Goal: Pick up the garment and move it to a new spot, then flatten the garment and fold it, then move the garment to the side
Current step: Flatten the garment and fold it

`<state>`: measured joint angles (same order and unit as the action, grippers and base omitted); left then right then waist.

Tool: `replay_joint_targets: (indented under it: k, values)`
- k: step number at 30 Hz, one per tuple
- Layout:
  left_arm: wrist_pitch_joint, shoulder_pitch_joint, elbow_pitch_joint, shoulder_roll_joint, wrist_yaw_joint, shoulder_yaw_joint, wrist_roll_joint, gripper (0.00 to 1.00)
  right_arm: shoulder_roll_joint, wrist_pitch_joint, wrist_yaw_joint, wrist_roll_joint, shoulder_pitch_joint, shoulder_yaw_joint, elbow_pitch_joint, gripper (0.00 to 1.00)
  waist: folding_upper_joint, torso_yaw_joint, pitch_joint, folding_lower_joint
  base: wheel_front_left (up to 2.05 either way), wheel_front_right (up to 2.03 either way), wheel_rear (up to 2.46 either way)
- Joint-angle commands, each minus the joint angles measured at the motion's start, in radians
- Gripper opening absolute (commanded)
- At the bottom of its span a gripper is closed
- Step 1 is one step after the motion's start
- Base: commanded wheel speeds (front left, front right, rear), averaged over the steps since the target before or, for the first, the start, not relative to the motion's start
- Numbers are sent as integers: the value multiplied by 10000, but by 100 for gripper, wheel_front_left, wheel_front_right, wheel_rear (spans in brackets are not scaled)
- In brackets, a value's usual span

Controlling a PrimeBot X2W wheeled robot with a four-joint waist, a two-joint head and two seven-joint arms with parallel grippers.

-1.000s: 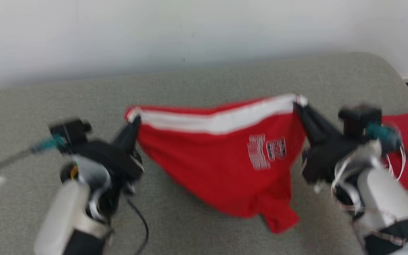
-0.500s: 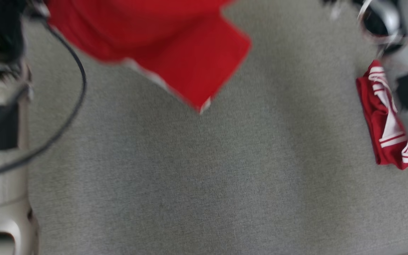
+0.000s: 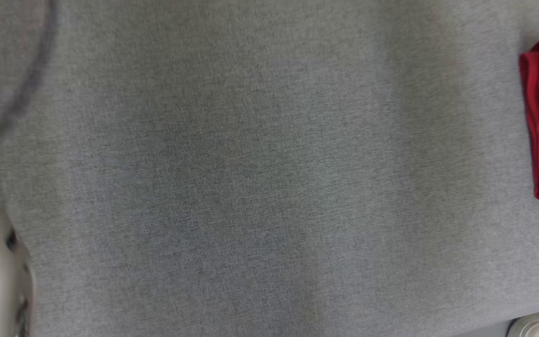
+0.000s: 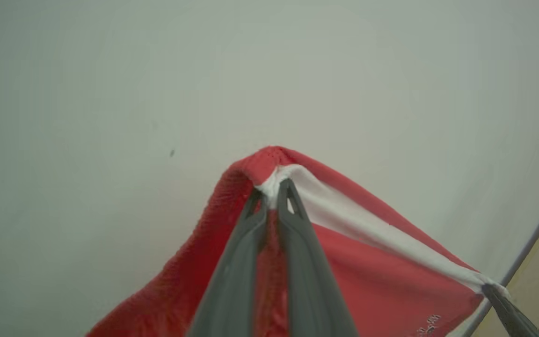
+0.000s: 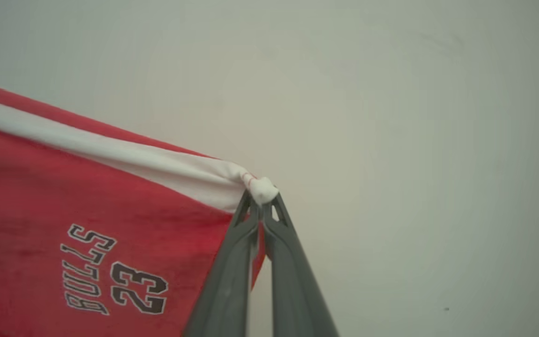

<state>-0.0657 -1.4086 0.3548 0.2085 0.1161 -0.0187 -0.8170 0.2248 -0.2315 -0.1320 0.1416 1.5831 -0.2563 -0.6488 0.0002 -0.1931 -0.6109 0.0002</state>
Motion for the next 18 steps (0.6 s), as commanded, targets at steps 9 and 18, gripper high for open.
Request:
replay_joint_targets:
  k: [9, 18]
  values:
    - [-69, 3072, -566, 505, 145, -1408, -1091, 0, 184, -104, 23, 876, -2495, -1200, 229, 0, -2, 459, 479, -2, 0, 0, 0]
    - [-406, 6988, -1500, 982, 150, -2134, -1891, 0, 1302, 1968, 23, 2267, -7092, -905, 3626, 0, -2, 871, 2389, -2, 0, 0, 0]
